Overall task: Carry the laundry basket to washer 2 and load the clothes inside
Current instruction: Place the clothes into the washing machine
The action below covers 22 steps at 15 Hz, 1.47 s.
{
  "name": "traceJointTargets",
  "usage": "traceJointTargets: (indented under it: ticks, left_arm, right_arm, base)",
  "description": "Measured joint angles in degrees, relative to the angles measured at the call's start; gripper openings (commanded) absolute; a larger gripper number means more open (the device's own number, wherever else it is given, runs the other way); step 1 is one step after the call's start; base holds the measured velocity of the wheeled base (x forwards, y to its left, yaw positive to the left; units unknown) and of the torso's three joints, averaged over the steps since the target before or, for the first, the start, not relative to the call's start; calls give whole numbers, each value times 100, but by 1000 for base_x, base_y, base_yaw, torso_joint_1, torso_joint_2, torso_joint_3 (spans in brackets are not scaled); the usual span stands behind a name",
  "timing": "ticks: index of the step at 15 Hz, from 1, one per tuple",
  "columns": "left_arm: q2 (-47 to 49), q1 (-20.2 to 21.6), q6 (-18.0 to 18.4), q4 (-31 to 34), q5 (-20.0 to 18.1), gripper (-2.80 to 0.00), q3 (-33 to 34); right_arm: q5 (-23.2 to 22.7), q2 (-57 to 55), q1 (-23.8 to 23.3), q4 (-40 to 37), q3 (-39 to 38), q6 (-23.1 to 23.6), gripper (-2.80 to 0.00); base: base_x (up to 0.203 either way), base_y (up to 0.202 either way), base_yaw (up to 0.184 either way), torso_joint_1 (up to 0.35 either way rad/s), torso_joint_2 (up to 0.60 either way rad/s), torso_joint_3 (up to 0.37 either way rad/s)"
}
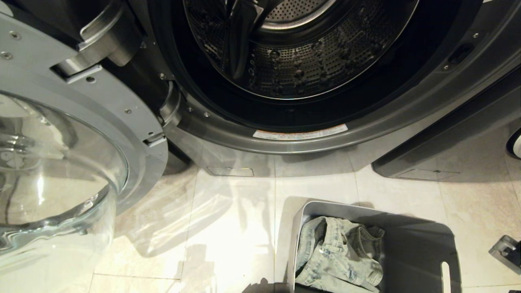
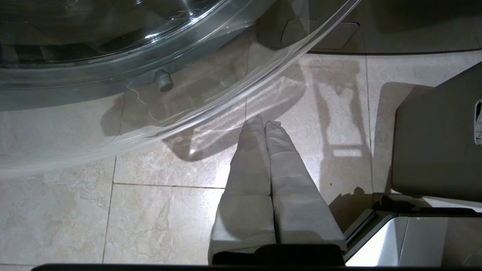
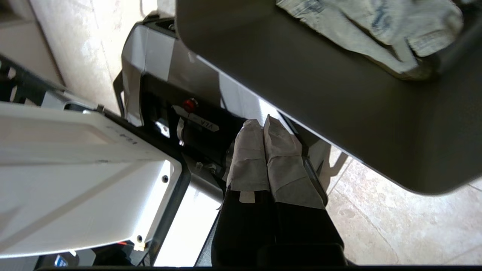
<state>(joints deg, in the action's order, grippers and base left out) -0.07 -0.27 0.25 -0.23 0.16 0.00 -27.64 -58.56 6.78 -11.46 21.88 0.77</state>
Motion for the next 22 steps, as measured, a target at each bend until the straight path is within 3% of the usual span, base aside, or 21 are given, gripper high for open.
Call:
traceJointTargets:
  ticks: [6, 15, 16, 18, 20, 22]
  left_arm:
    - [0, 2, -1, 0, 0, -280, 0]
    - [0, 2, 0, -1, 0, -280, 0]
    - [0, 2, 1, -1, -2, -280, 0]
    - [0, 2, 1, 0, 0, -280, 0]
    - [0, 2, 1, 0, 0, -280, 0]
    - [0, 2, 0, -1, 0, -280, 0]
  right_arm:
    - [18, -1066, 422, 1762, -639, -160, -280]
    - [195, -3532, 838, 4599, -714, -505, -280]
    - [423, -3700, 940, 4762, -659, -617, -280]
    - [1312, -3890, 1046, 4831, -595, -794, -280]
    - [2062, -3789, 884, 4808, -627, -788, -280]
    - [2227, -3450, 649, 4621, -673, -697, -280]
  base:
    - [0, 0, 0, 0, 0, 0]
    - [0, 0, 0, 0, 0, 0]
    - [0, 0, 0, 0, 0, 0]
    - [0, 0, 0, 0, 0, 0]
    - [0, 0, 0, 0, 0, 0]
    - [0, 0, 0, 0, 0, 0]
